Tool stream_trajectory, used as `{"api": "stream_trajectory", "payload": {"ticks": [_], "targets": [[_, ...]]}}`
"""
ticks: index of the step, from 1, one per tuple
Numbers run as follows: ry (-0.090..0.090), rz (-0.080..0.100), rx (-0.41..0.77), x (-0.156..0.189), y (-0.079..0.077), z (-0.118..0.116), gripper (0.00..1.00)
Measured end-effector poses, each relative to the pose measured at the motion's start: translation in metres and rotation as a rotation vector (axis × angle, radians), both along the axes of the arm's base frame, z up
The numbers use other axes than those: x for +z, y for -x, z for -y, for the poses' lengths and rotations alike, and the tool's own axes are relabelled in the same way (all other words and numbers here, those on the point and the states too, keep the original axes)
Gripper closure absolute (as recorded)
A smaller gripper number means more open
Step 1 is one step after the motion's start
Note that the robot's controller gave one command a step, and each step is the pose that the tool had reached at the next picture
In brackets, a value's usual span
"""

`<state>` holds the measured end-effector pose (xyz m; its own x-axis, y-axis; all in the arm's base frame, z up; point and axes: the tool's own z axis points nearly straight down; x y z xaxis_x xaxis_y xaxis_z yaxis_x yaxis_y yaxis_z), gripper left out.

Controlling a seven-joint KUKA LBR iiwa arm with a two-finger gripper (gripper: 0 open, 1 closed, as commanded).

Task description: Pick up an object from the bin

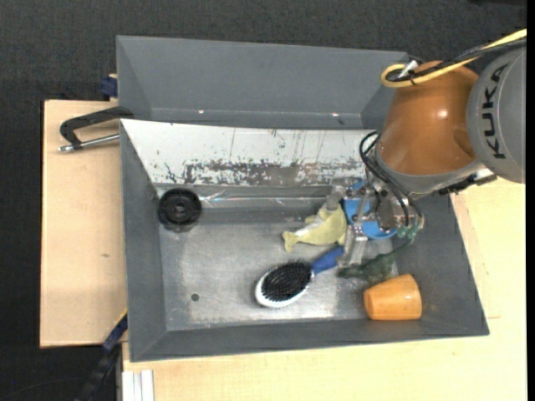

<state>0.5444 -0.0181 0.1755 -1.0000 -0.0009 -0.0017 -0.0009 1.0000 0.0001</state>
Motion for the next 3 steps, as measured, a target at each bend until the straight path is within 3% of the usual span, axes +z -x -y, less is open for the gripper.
{"api": "stream_trajectory", "payload": {"ticks": [1,2,3], "targets": [[-0.001,-0.006,0.132,-0.108,0.028,-0.019,0.0],[-0.001,0.0,0.132,-0.105,0.026,-0.018,1.0],[0.001,0.012,0.254,0.063,0.02,-0.033,1.0]]}}
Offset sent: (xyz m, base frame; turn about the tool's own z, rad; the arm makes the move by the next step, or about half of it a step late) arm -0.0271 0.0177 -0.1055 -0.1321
